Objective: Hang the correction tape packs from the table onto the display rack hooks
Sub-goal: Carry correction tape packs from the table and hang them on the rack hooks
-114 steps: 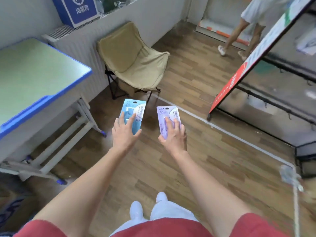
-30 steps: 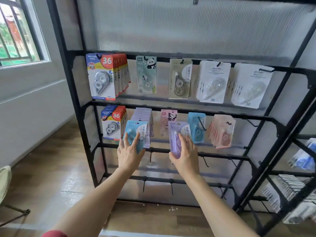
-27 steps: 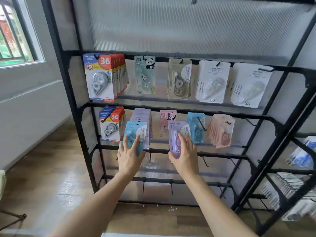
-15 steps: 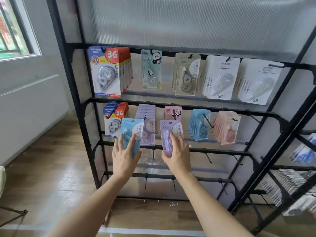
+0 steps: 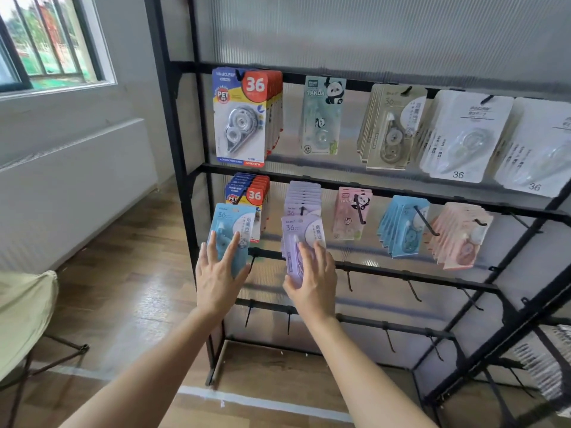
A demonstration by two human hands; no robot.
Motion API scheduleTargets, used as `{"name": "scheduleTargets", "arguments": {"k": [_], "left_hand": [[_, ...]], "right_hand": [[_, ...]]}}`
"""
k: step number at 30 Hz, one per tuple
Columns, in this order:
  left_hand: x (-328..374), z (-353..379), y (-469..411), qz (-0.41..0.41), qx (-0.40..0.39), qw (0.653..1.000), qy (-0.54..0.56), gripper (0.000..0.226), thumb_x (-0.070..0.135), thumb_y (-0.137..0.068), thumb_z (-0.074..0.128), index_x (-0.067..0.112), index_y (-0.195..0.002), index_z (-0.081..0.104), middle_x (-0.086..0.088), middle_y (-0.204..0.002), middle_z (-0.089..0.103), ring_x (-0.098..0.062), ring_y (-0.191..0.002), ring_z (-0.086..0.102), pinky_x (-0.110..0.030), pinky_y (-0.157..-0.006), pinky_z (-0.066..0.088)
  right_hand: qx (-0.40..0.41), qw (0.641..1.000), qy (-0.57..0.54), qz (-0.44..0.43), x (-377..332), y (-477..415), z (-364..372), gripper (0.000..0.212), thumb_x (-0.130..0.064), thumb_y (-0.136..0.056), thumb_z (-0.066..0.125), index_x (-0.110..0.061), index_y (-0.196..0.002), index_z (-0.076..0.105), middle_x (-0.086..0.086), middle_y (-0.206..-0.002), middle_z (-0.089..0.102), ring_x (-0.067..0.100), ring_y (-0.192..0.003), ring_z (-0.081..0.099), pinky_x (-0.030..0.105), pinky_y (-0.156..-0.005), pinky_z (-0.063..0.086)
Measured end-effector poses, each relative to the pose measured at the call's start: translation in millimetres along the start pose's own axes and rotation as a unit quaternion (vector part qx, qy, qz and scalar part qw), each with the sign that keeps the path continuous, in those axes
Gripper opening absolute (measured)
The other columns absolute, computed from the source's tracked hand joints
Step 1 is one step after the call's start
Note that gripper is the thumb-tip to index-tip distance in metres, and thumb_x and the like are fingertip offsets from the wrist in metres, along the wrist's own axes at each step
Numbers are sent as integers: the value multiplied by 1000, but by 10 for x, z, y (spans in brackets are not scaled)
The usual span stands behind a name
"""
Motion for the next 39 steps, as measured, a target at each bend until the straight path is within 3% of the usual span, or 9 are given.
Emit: {"name": "scheduleTargets", "arguments": {"k": [16, 19, 21, 24, 28, 31, 35, 39], "left_hand": [[26, 164, -127, 30, 17, 999, 36, 78, 38, -88, 65, 27, -151, 21, -15, -158, 9, -40, -144, 8, -57, -112, 21], [38, 192, -163, 41, 31, 998, 39, 78, 37, -86, 67, 33, -150, 24, -15, -158, 11, -42, -144, 11, -59, -110, 23], [30, 213, -199, 58, 39, 997, 34, 78, 36, -85, 69, 42, -147, 23, -16, -157, 14, -44, -142, 14, -59, -108, 25], [15, 214, -287, 71, 44, 996, 27, 77, 36, -84, 71, 41, -146, 25, -15, -157, 15, -44, -142, 15, -58, -108, 25], [31, 204, -333, 70, 50, 996, 20, 77, 35, -84, 71, 35, -148, 28, -15, -158, 15, -43, -142, 14, -57, -109, 24], [74, 217, -246, 82, 50, 995, 25, 79, 36, -84, 70, 41, -147, 23, -14, -158, 13, -43, -143, 13, -57, -110, 23], [200, 259, 8, 91, 42, 994, 45, 79, 33, -86, 69, 34, -150, 23, -13, -159, 9, -39, -144, 7, -53, -113, 16], [455, 371, 256, 140, 20, 988, 66, 84, 35, -85, 69, 34, -149, 14, -14, -158, 13, -38, -144, 12, -51, -114, 18]], "right_hand": [[-68, 995, 55, 49, 105, -274, 280, 85, -33, -72, 80, -27, -142, 34, 20, -140, 46, 44, -121, 50, 55, -85, 54], [-118, 989, 52, 68, 165, -409, 379, 75, -35, -88, 65, -27, -151, 24, 16, -156, 22, 39, -138, 29, 51, -102, 44], [-141, 986, 43, 77, 175, -491, 435, 74, -30, -93, 59, -31, -152, 16, 11, -159, 9, 34, -141, 20, 44, -106, 42], [-153, 985, 27, 69, 147, -563, 504, 77, -18, -92, 61, -32, -152, 14, 11, -160, 2, 32, -142, 19, 39, -105, 44], [-176, 982, 38, 64, 200, -557, 503, 80, -18, -94, 59, -35, -153, 7, 8, -160, -2, 30, -144, 14, 36, -108, 41], [-161, 985, 35, 52, 218, -522, 372, 74, -21, -94, 58, -29, -153, 15, 9, -160, 3, 28, -144, 17, 37, -110, 37], [-139, 985, -65, 79, 275, -317, 160, 63, -19, -93, 60, -18, -149, 29, 10, -153, 27, 25, -136, 35, 32, -105, 42], [-163, 942, -230, 181, 459, -45, -128, 48, -25, -97, 55, -16, -142, 40, 5, -131, 54, 18, -119, 52, 25, -94, 43]]}}
Point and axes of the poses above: each hand's wrist, its own y-axis away from the middle knuckle, its own z-axis out of the palm, x = y × z, the point moved 3 cm from there along -y, towards the middle knuckle
